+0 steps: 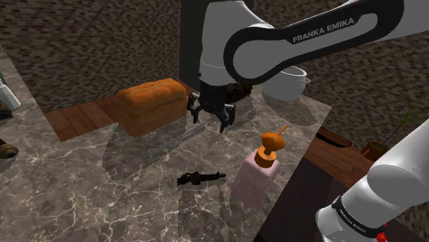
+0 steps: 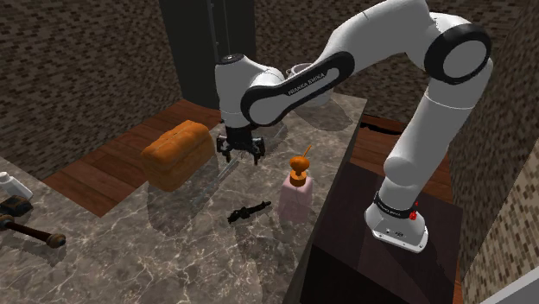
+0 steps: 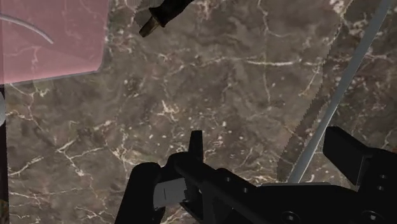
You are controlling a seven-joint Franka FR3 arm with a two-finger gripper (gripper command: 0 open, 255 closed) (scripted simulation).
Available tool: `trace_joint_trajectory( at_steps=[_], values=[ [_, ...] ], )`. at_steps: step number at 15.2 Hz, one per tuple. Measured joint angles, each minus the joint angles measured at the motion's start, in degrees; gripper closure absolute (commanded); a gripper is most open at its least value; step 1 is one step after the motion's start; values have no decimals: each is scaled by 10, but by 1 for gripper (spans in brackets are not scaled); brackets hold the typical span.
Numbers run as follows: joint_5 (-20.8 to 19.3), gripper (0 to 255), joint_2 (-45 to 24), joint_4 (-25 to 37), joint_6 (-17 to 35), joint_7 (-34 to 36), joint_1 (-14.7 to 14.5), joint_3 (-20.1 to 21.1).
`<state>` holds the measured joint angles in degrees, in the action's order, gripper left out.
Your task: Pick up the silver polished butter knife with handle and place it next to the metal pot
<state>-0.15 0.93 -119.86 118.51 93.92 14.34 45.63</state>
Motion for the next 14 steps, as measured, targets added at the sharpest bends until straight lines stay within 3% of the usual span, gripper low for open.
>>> trace_joint_trajectory(
  at_steps=[3,7,14],
  values=[
    [-80,0,-90,66,-7,117,-11,-1],
    [-168,0,-204,162,-24,251,-61,-36],
    [-204,0,-251,169,5,292,-82,-58]
  ],
)
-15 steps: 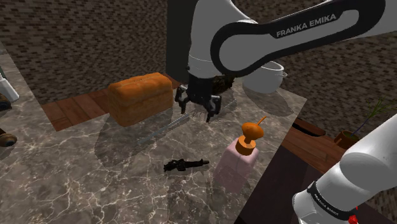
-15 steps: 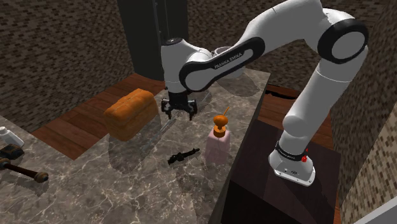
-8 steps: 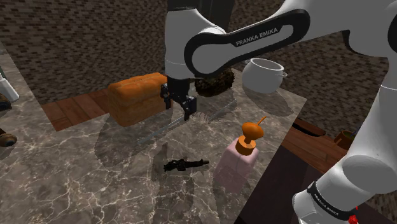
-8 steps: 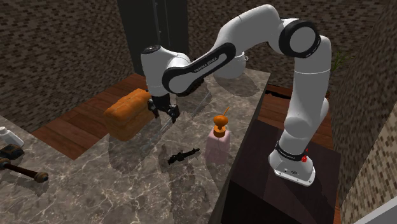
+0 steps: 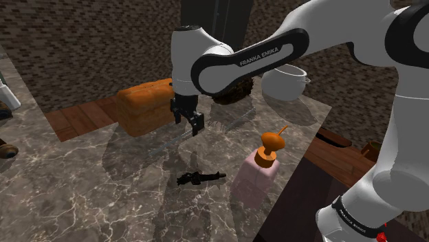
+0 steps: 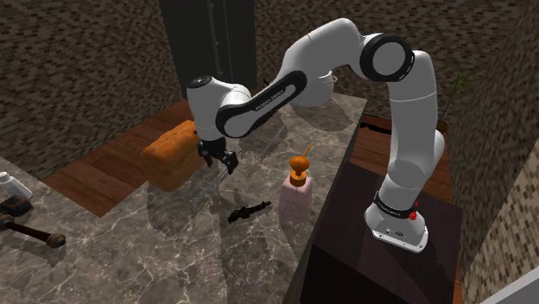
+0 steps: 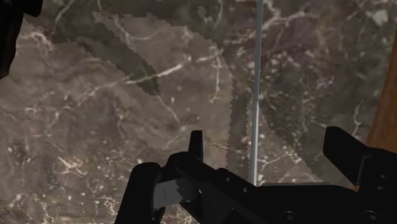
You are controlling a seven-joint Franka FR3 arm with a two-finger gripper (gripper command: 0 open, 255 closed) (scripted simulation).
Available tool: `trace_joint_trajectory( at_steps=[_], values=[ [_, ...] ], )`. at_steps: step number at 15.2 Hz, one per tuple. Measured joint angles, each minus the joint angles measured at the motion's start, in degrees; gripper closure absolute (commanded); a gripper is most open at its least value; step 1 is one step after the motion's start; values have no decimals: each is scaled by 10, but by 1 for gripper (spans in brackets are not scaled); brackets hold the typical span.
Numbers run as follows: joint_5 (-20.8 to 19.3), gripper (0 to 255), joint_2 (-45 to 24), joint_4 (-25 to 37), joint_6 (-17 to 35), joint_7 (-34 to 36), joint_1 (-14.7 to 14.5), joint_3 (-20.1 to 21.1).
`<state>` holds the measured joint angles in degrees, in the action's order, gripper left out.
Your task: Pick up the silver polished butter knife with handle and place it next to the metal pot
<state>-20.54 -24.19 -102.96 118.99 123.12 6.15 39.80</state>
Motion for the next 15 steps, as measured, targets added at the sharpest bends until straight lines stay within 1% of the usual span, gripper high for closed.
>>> trace_joint_trajectory(
  at_steps=[7,8,15],
  values=[
    [-5,0,-5,-6,10,4,-2,-3],
    [-5,255,-5,-6,10,4,-2,-3],
    [-5,255,-5,-6,10,4,-2,-3]
  ],
)
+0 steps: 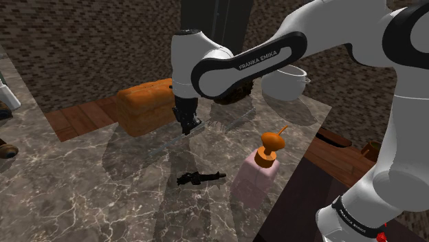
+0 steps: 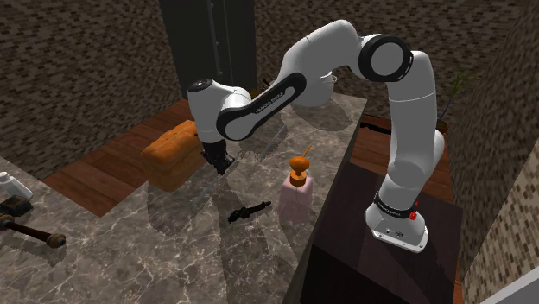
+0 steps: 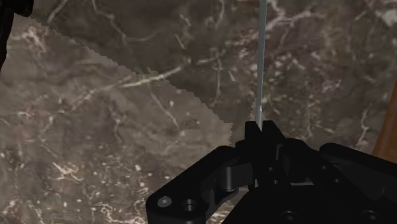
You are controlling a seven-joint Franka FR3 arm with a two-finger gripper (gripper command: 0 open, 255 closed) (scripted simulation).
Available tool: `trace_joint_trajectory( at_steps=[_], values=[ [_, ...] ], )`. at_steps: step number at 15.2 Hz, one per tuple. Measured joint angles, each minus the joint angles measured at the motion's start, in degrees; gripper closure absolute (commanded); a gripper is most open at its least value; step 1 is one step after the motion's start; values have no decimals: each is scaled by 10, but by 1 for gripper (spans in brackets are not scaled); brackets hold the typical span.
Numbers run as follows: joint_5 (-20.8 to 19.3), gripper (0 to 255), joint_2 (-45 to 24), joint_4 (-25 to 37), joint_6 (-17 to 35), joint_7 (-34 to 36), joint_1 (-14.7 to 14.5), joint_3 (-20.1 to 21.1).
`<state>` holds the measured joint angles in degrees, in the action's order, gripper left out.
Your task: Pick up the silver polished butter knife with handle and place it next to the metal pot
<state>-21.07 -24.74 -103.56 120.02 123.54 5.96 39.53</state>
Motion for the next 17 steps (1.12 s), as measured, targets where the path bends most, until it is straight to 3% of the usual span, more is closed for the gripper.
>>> trace_joint_trajectory(
  at_steps=[5,17],
  values=[
    [4,255,4,4,-7,-3,1,2],
    [37,255,43,46,-78,-26,11,19]
  ],
)
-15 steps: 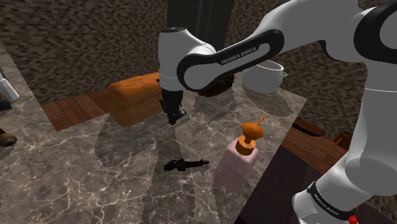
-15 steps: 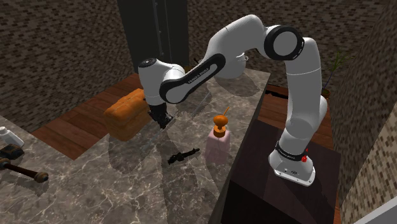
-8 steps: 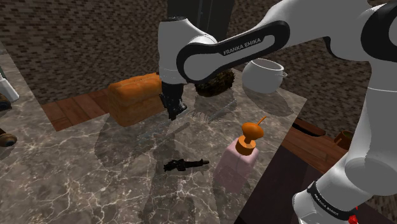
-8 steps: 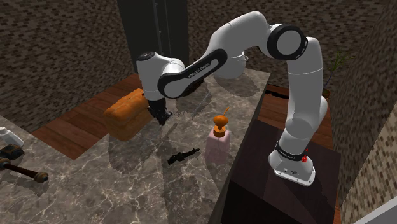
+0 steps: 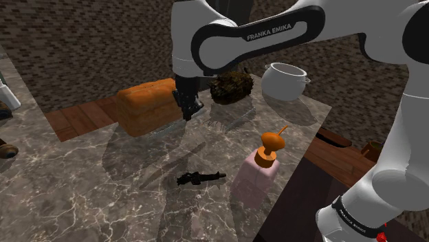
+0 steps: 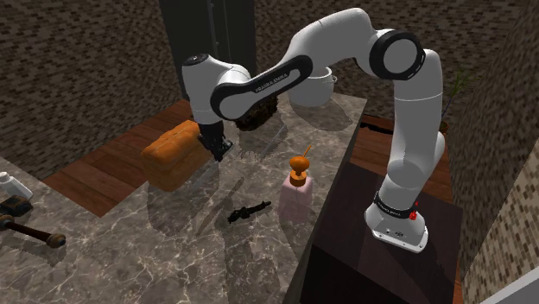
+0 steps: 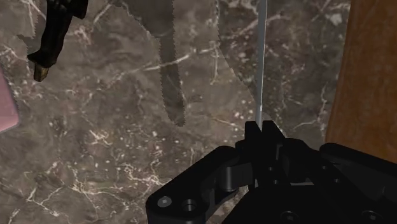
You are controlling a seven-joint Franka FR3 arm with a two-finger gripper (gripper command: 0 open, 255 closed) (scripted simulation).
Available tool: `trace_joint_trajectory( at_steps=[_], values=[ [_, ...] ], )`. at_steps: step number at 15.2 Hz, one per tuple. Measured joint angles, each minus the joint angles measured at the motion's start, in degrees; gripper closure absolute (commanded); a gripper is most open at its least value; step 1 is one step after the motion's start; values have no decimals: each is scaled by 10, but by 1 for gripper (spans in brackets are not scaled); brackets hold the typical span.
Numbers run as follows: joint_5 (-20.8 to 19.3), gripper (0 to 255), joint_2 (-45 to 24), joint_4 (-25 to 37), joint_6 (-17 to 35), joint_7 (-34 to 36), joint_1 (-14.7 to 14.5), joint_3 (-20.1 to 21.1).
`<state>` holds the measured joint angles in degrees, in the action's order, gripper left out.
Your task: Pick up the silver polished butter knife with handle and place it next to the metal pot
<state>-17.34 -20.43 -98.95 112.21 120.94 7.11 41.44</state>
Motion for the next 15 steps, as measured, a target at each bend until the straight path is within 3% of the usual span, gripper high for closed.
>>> trace_joint_trajectory(
  at_steps=[15],
  values=[
    [23,255,24,89,-106,-21,-1,11]
  ],
)
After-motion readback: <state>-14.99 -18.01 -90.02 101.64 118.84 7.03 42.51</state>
